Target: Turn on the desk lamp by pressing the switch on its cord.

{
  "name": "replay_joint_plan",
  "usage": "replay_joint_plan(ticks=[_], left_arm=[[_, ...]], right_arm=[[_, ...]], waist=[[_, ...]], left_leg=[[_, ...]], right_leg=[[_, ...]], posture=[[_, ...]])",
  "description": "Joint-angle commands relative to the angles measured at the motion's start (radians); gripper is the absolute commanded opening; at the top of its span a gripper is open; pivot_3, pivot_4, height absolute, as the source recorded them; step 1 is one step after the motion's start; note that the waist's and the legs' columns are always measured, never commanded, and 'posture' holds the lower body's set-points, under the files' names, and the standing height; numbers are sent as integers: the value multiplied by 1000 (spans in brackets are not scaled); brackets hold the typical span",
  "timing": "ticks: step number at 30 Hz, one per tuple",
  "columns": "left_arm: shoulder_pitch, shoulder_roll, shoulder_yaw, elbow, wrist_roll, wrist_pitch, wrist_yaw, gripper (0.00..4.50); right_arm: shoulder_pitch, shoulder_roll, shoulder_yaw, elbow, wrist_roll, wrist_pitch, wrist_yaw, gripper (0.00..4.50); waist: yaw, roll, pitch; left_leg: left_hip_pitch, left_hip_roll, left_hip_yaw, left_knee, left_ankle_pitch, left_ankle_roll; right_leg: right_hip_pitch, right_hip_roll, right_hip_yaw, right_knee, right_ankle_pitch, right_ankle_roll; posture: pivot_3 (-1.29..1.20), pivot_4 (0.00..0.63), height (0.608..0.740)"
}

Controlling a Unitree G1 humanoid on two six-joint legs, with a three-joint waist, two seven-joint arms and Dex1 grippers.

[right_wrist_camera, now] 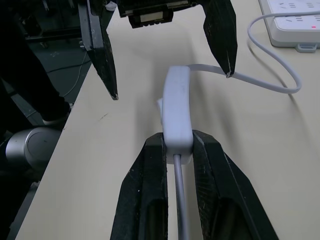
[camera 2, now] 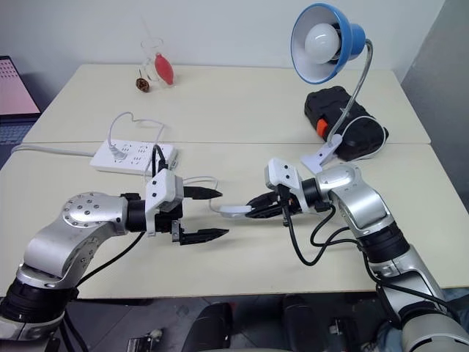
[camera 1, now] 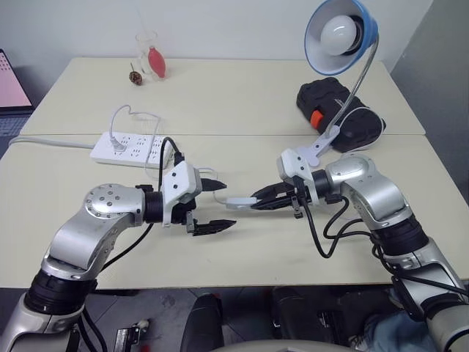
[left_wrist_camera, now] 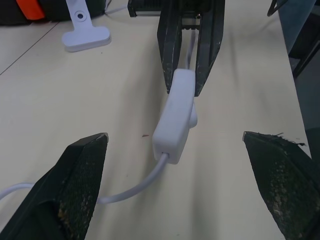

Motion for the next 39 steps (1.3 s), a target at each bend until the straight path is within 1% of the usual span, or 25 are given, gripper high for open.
replay_joint_plan(ticks=[1,4,6,8,9,18,21,22,24,29,39], left_arm=[[-27,-16,-4,-1,2,-15,-7,4500],[-35,-32,-7,9,0,-14,-4,4500],[-40,-42,-10,12,0,-14,1,4140],[-41,-50,-18,14,8,-20,1,3872],[-42,-54,-23,17,14,-25,1,3582],[-63,-79,-48,51,47,-35,-3,1751],[-69,-78,-51,65,59,-50,-10,1028],[-70,-80,-50,69,62,-54,-12,880],[-72,-82,-48,75,66,-58,-16,759],[-73,-89,-43,96,71,-79,-27,626],[-73,-100,-40,103,75,-103,-35,563]], right_arm=[[-6,-7,-14,-50,25,1,-1,361],[-6,-7,-11,-53,25,0,-1,361],[-7,-7,-10,-54,25,-1,-2,361],[-7,-6,-9,-57,27,-1,-3,361],[-8,-5,-9,-57,28,-1,-4,361],[-11,-5,-9,-73,42,11,-10,361],[-12,-7,-9,-79,47,15,-13,361],[-11,-7,-9,-81,48,15,-13,361],[-11,-8,-8,-83,49,16,-13,361],[-11,-9,-6,-86,49,14,-12,361],[-14,-8,12,-82,38,-20,3,361]], waist=[[0,0,0],[0,0,0],[0,0,0],[0,0,0],[0,0,0],[0,0,0],[0,0,0],[0,0,0],[0,0,0],[0,0,0],[0,0,0]], left_leg=[[0,0,0,0,0,0],[0,0,0,0,0,0],[0,0,0,0,0,0],[0,0,0,0,0,0],[0,0,0,0,0,0],[0,0,0,0,0,0],[0,0,0,0,0,0],[0,0,0,0,0,0],[0,0,0,0,0,0],[0,0,0,0,0,0],[0,0,0,0,0,0]], right_leg=[[0,0,0,0,0,0],[0,0,0,0,0,0],[0,0,0,0,0,0],[0,0,0,0,0,0],[0,0,0,0,0,0],[0,0,0,0,0,0],[0,0,0,0,0,0],[0,0,0,0,0,0],[0,0,0,0,0,0],[0,0,0,0,0,0],[0,0,0,0,0,0]], posture=[[0,150,740],[0,150,740],[0,150,740],[0,150,740],[0,150,740],[0,150,740],[0,150,740],[0,150,740],[0,150,740],[0,150,740],[0,150,740]])
